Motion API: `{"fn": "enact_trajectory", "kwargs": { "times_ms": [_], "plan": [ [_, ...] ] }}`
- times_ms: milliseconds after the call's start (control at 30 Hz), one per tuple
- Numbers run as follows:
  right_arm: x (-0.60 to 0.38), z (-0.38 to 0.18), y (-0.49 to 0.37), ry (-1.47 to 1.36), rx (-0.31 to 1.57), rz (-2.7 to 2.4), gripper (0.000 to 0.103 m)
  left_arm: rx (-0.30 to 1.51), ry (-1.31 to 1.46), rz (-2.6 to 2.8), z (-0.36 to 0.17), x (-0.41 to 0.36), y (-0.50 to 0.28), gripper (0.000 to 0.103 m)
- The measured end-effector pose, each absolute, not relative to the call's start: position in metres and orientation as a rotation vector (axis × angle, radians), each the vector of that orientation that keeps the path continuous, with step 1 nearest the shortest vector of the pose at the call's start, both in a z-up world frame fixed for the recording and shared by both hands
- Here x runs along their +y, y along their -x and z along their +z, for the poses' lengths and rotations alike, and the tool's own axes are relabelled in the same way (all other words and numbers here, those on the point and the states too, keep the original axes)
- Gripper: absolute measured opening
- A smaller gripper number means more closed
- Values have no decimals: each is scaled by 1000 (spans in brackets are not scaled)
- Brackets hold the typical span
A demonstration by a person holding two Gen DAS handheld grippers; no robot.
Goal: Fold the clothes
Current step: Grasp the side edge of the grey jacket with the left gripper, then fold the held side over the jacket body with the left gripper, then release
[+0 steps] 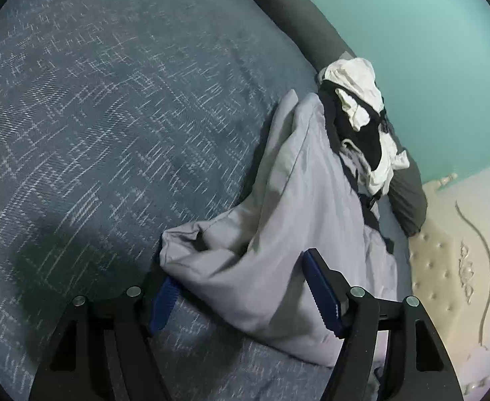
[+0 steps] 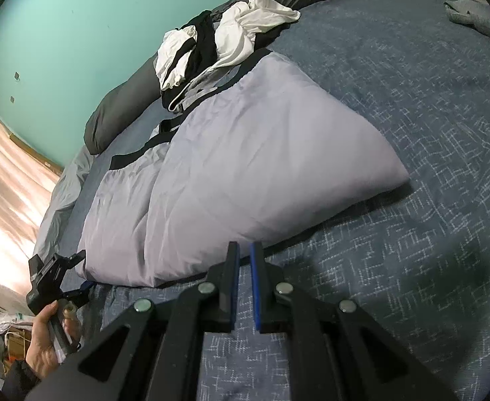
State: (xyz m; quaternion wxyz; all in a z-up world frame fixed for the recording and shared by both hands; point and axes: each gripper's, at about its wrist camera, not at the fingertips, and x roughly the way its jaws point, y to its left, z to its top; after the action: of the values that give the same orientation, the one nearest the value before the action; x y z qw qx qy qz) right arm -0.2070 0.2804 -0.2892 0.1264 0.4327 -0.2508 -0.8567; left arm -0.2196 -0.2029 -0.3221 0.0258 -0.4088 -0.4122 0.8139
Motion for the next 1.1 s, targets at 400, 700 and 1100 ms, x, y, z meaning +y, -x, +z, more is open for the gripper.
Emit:
{"fn": "enact_trajectory", "kwargs": {
  "times_ms": [400, 700, 1100],
  "plan": [
    [284, -291, 206, -1264, -759, -2485, 6, -1084, 1165, 2591, -279, -182, 237, 19],
    [297, -287, 203, -1240, -830, -2477, 6, -897, 999, 2597, -205, -124, 247, 15],
    [337, -278, 202, -1179, -960, -2495, 6, -337, 1013, 2381, -144, 116, 281, 14]
  ]
}}
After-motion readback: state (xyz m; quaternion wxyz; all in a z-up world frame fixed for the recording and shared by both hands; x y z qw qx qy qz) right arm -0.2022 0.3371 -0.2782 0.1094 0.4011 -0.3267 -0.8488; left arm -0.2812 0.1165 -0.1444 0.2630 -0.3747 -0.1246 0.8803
